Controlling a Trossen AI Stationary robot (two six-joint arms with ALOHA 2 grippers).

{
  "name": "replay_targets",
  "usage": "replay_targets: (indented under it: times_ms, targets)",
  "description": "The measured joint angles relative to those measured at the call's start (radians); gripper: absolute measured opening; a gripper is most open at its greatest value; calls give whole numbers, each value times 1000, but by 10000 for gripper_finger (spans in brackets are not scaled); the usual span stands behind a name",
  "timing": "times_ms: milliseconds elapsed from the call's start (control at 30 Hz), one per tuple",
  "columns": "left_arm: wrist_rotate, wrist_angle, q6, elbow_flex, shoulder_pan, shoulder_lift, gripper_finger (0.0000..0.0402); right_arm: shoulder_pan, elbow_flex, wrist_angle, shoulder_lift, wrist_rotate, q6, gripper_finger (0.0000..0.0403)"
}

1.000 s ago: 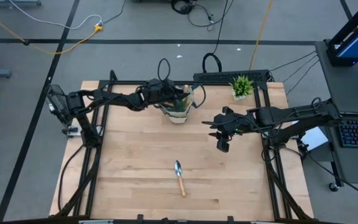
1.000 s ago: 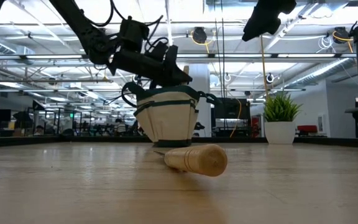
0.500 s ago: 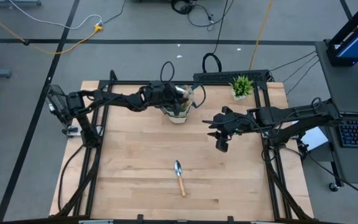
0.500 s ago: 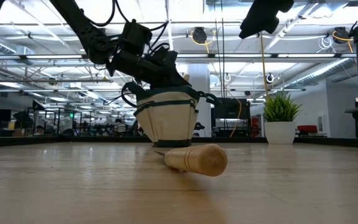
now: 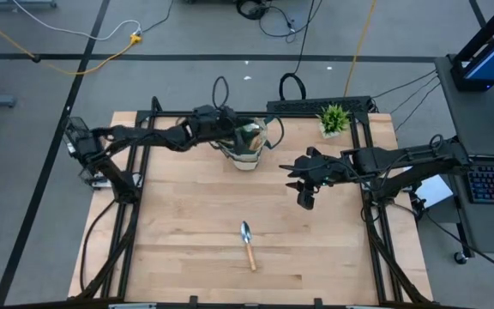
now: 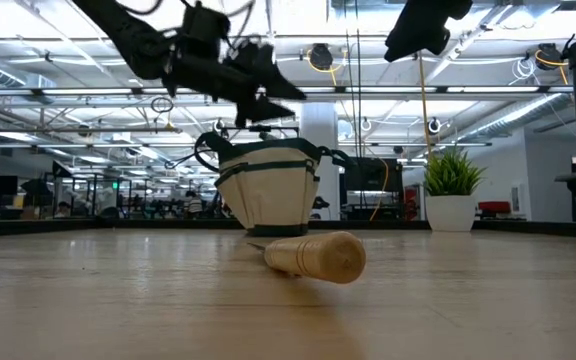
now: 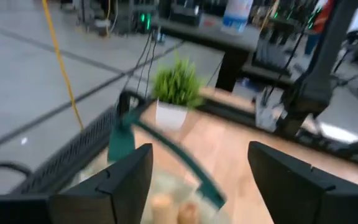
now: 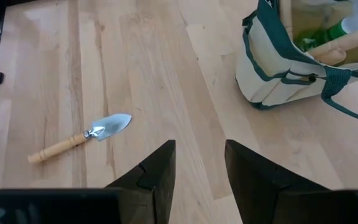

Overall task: Pick & Place Garden tools in Gardening bag
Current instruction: Put the brown trowel into the gardening bag

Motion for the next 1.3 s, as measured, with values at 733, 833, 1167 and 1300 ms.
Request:
replay_targets:
  times_ms: [733,833,1167,1300]
  targets:
    - [51,-609,-264,0,-402,-447,246,0,0,-10,0,-4,-6,130]
    - [44,-646,-378,0,-473,-443,236,0,0,-10,0,-4,-34,130]
    - [-218,-655,-839,0,-699,-381,203,2,0,-37,-16,-13,-164,130]
    - [-401,-610,-981,0,-800,-342,194,2,0,-49,-61,-92,-225,130]
